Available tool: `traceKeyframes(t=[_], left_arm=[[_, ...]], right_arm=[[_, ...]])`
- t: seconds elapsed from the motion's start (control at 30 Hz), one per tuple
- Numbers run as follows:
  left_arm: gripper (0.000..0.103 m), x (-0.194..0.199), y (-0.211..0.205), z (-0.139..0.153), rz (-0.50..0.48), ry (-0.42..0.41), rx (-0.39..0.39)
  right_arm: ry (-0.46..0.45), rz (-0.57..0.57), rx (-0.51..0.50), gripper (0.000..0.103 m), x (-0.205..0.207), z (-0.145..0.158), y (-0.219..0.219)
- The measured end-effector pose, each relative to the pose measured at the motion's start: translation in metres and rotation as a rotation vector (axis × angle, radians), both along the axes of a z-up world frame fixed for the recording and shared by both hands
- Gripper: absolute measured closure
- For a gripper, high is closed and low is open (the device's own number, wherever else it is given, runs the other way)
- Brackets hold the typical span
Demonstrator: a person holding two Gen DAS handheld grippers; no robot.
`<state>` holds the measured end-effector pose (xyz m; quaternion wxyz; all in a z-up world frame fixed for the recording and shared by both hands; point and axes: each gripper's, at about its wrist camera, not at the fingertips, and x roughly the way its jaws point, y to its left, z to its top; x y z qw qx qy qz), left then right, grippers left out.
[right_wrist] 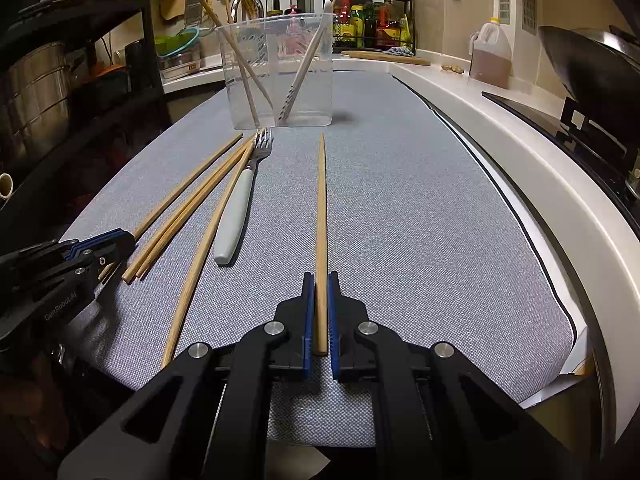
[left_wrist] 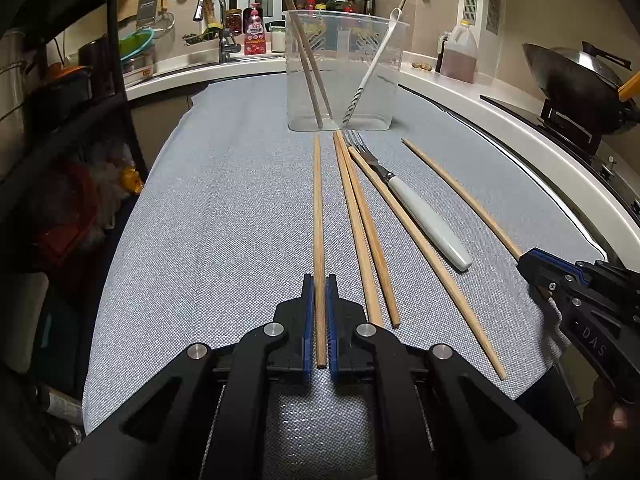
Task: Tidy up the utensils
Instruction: 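Close the left tool on a wooden chopstick while the right tool grasps another chopstick, then lift both held chopsticks and carry them over the clear container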
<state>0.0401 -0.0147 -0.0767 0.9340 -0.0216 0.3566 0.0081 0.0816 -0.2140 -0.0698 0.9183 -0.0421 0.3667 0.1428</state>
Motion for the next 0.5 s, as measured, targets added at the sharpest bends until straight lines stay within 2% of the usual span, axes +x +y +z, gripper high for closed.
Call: traceKeyframes(t=[0.27,0.5], left_arm=[[0.097,-0.001,0.0,0.001,-0.004,0.003,0.007],[0.097,-0.013,0.0,0.02,-0.005,-0.045,0.015]], right_arm=[[0.005,-0.001,0.004,0.097,-0.001,0.002,0.0],[-0.05,0.01,0.006,0.097,-0.009,0.026,-0.004]])
